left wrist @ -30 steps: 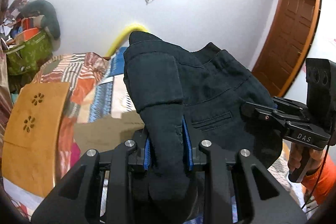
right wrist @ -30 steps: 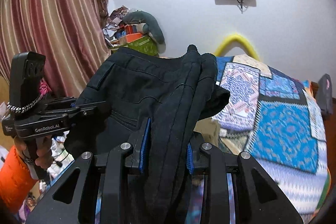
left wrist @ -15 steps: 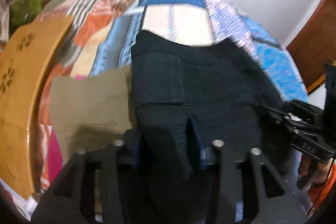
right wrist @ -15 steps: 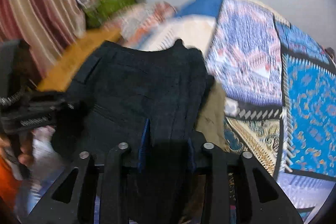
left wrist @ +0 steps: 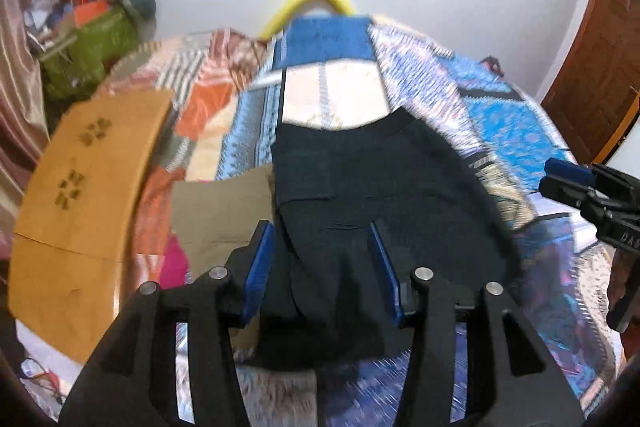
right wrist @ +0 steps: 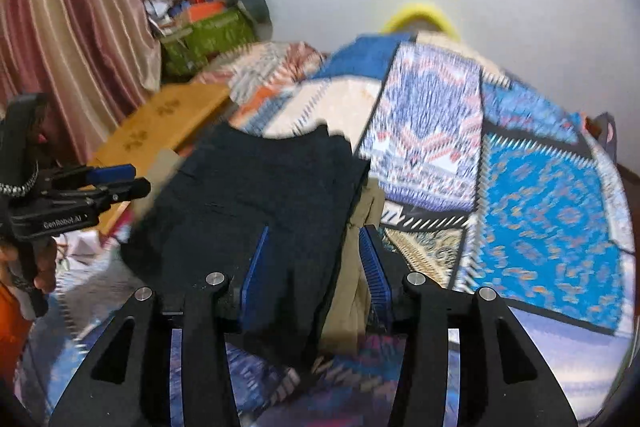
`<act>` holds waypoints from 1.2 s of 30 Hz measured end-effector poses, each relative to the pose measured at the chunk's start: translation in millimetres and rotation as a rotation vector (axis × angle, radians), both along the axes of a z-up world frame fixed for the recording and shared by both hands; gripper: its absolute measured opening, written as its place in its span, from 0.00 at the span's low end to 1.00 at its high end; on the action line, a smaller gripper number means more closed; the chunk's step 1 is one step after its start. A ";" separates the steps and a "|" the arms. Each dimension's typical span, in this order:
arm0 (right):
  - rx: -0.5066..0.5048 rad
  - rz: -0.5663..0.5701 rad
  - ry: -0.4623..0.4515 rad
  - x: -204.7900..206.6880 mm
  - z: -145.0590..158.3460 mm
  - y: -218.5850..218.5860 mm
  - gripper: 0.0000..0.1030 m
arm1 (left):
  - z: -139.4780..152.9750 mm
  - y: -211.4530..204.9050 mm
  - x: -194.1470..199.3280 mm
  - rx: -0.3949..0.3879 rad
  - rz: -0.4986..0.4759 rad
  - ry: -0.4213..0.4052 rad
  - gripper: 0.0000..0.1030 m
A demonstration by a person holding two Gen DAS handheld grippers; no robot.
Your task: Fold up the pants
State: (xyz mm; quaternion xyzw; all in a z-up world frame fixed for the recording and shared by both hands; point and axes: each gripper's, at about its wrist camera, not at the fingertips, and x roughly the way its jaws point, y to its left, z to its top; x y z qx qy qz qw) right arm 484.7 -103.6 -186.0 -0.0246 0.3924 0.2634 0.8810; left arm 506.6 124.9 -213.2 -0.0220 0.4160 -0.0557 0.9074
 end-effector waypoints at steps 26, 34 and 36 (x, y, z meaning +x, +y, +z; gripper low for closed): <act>0.313 0.026 -0.542 -313.5 208.1 -39.8 0.41 | 230.6 -82.6 -370.2 0.015 0.004 -0.647 0.47; 0.330 -0.002 -0.563 -342.5 197.5 -35.5 0.67 | 220.7 -88.7 -414.4 -0.005 0.004 -0.671 0.77; 0.341 -0.020 -0.552 -340.4 193.8 -36.6 0.74 | 217.9 -89.3 -419.7 0.004 0.014 -0.677 0.87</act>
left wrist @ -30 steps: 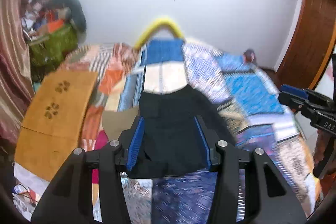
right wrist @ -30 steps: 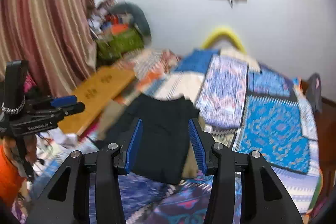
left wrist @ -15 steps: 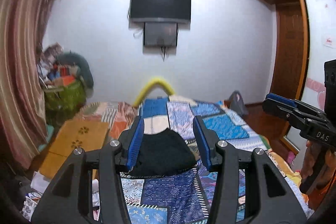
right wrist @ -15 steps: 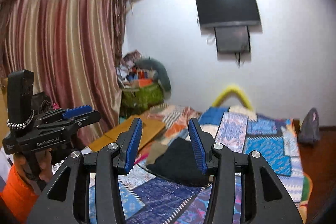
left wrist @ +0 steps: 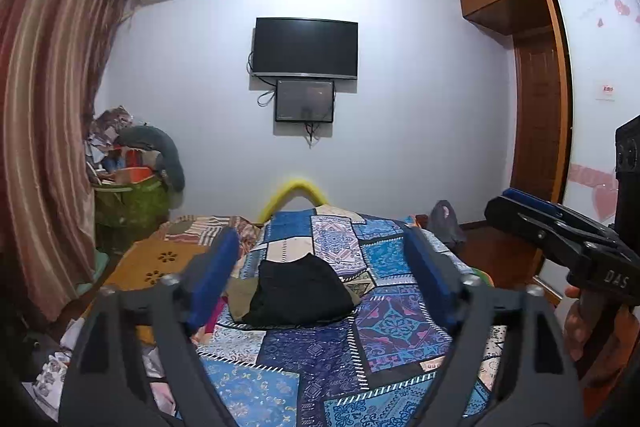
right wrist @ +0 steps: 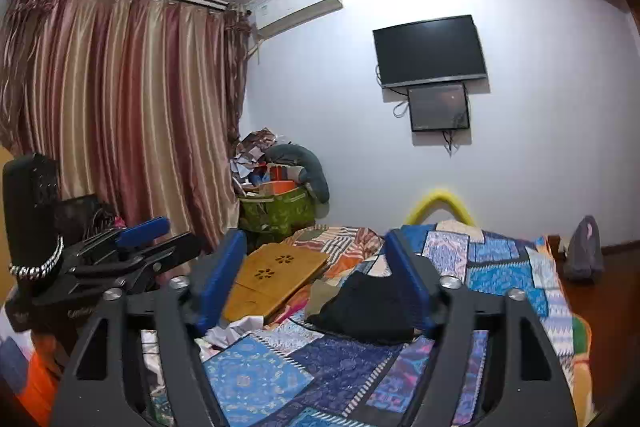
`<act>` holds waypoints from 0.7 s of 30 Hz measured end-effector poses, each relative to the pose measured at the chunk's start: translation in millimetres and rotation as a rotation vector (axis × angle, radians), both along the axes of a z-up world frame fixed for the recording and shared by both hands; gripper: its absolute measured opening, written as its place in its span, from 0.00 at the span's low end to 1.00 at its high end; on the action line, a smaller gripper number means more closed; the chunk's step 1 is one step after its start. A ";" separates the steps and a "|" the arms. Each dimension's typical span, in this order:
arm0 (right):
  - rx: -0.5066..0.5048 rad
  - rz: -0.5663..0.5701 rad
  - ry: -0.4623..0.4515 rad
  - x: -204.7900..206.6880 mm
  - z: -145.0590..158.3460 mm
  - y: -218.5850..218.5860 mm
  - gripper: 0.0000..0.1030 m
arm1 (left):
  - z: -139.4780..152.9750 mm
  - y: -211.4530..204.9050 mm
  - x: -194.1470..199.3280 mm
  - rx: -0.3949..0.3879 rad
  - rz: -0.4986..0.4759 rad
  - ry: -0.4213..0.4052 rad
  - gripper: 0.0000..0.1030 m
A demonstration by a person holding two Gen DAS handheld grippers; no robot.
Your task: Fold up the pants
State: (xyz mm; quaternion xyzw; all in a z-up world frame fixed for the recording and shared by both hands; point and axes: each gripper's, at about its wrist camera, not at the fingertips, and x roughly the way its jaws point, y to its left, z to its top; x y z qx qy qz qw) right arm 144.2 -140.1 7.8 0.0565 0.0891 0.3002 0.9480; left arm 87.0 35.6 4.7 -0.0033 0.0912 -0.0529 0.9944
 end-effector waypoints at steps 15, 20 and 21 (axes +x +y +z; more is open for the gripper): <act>-0.005 -0.086 0.021 -17.4 -10.0 -10.3 1.00 | -14.2 -5.8 -5.2 -0.004 0.020 0.009 0.99; -0.015 -0.091 0.025 -17.6 -12.9 -10.7 1.00 | -16.5 -6.8 -5.0 0.002 0.017 0.011 0.99; -0.017 -0.092 0.027 -18.1 -14.5 -9.6 1.00 | -16.7 -5.4 -5.9 0.001 0.016 0.012 0.99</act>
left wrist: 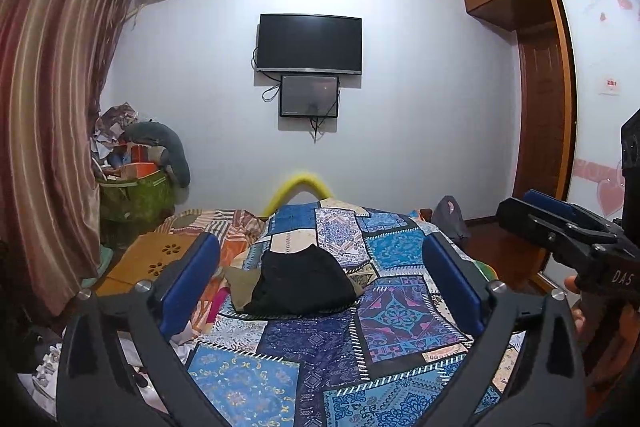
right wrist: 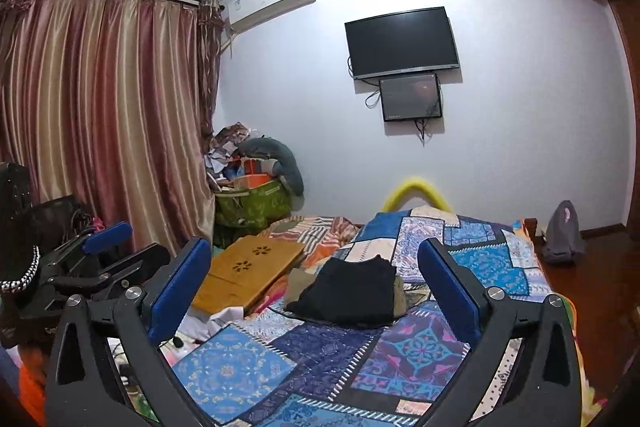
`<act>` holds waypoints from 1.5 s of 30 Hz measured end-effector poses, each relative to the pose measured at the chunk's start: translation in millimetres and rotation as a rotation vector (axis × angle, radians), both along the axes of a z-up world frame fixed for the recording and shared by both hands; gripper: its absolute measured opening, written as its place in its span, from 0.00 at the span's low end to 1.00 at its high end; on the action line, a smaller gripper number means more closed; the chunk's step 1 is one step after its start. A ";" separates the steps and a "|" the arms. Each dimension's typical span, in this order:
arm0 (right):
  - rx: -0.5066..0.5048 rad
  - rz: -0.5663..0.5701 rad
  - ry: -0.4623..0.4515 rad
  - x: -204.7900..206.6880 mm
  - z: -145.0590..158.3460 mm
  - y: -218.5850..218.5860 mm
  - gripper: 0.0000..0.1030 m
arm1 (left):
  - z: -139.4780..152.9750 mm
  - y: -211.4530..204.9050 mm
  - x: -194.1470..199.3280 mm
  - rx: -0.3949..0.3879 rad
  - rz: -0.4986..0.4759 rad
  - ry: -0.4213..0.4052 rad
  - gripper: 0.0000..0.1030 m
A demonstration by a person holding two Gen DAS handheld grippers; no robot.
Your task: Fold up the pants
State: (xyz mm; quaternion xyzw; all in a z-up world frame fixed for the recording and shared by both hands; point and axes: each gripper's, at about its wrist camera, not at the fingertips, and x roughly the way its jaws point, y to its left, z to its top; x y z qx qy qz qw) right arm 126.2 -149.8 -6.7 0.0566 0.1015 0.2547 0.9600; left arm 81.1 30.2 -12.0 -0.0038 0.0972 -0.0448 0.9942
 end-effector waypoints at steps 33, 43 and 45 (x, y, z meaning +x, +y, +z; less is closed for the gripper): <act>-0.052 -0.006 0.027 0.9 -0.1 5.5 1.00 | -7.6 -0.1 8.9 -0.022 -0.012 0.017 0.99; -0.059 -0.010 0.036 1.2 -0.7 6.1 1.00 | -4.6 1.3 12.0 -0.030 -0.029 0.025 0.99; -0.058 -0.010 0.037 1.5 -0.6 5.4 1.00 | -3.8 0.8 12.6 -0.028 -0.033 0.025 0.99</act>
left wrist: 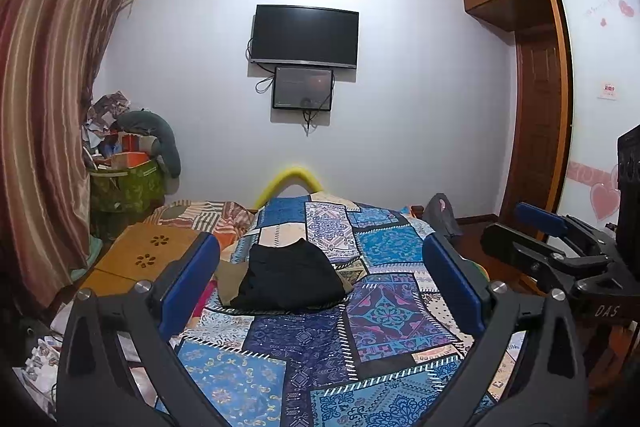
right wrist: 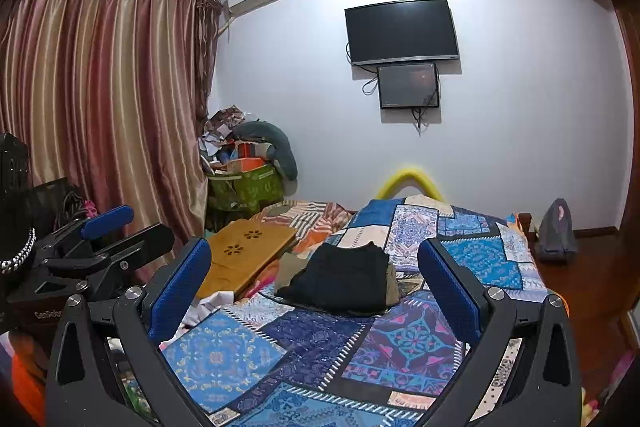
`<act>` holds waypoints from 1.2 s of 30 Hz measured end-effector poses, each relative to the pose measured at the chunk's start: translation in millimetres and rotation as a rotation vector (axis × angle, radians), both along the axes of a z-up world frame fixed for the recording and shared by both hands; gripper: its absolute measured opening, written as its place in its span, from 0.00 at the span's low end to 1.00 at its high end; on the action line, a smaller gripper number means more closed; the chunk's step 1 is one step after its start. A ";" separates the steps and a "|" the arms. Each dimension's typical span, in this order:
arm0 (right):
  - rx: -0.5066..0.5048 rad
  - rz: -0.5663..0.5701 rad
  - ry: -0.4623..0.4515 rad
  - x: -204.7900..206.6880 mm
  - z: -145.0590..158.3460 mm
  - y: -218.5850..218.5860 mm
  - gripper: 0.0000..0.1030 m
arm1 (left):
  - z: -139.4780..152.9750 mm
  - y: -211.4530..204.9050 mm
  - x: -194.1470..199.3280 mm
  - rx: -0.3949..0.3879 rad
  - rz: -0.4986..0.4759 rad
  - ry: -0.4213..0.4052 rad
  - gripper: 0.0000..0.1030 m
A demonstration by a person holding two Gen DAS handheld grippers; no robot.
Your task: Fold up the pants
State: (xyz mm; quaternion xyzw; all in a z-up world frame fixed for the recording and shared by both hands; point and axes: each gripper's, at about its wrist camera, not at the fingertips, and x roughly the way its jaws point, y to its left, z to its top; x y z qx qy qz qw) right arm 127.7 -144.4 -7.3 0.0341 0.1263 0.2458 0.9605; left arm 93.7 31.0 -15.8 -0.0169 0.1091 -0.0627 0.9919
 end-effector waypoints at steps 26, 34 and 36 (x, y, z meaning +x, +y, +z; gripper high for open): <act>0.007 -0.011 0.009 4.5 -0.1 -6.8 1.00 | -1.7 -3.7 6.8 0.016 -0.020 0.022 0.99; 0.008 -0.009 0.015 5.5 -1.0 -7.3 1.00 | -2.6 -5.0 6.4 0.010 -0.025 0.026 0.99; 0.009 -0.009 0.016 5.0 -1.9 -7.4 1.00 | -2.4 -4.0 6.2 0.006 -0.025 0.027 0.99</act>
